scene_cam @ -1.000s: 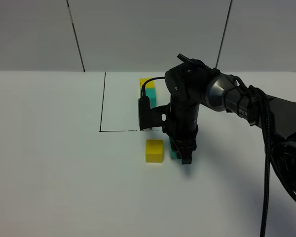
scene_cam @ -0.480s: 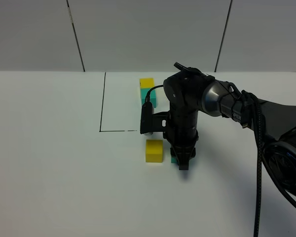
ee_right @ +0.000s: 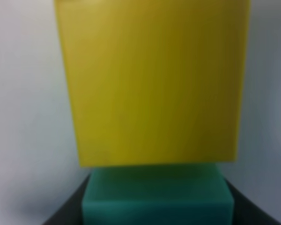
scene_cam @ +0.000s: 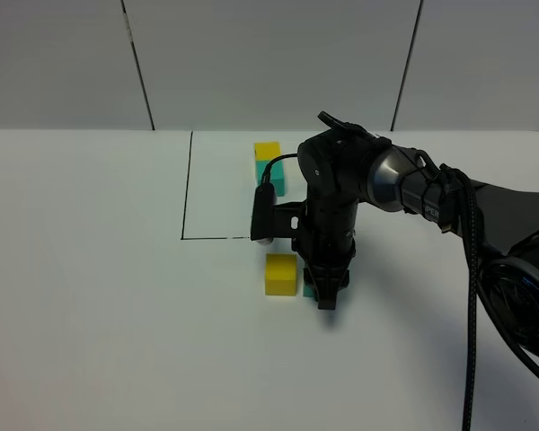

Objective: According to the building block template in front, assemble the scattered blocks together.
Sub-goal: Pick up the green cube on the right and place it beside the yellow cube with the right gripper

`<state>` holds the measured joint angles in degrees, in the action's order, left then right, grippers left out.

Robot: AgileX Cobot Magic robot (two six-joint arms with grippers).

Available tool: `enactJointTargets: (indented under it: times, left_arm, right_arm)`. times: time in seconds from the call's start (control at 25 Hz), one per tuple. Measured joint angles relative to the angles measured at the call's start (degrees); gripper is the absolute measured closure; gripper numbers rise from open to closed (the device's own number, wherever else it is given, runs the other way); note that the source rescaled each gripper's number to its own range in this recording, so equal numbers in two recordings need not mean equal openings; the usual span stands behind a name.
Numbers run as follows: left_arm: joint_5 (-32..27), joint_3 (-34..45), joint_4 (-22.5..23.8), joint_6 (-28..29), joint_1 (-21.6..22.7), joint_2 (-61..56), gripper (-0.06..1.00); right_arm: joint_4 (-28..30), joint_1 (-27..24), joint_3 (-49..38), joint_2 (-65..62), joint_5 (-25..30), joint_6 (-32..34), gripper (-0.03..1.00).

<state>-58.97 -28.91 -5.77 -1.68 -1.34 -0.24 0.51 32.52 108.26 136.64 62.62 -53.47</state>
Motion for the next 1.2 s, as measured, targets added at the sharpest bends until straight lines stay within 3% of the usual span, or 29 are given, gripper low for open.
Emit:
enactJointTargets:
  times: [1.2]
  left_arm:
    - [0.0, 0.0, 0.0, -0.1, 0.0, 0.0, 0.07]
  right_arm:
    - [-0.9, 1.0, 0.0, 0.0, -1.2, -0.5, 0.81]
